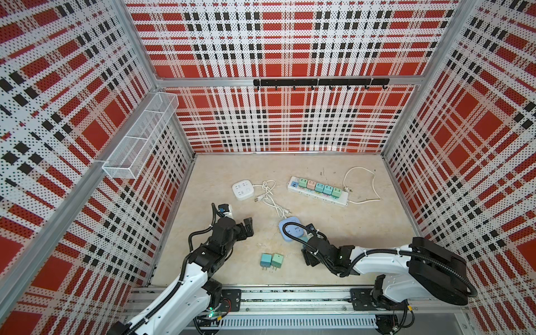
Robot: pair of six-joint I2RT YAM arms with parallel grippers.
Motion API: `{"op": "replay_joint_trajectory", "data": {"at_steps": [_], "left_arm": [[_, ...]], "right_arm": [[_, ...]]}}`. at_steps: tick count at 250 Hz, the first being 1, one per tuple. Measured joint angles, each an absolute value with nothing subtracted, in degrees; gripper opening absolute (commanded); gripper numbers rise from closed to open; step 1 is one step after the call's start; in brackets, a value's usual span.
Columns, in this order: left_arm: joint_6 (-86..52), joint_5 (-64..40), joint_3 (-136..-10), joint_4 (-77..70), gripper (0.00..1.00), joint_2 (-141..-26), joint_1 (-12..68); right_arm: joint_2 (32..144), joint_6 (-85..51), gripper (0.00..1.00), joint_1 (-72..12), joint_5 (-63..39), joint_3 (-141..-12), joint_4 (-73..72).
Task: Insert plugs into power strip
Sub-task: Pick up the plug from the bottom-center of the table.
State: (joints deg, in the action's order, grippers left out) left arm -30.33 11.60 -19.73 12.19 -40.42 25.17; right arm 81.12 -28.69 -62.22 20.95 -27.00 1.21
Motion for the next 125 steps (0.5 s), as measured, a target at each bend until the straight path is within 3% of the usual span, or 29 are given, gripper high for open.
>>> {"op": "replay_joint_trajectory", "data": {"at_steps": [125], "left_arm": [[-29.63, 10.26, -19.55, 12.1, 0.99, -44.25, 25.19]], "right_arm": [[86.37, -28.05, 0.48, -62.0, 21.21, -30.48, -1.72]]}}
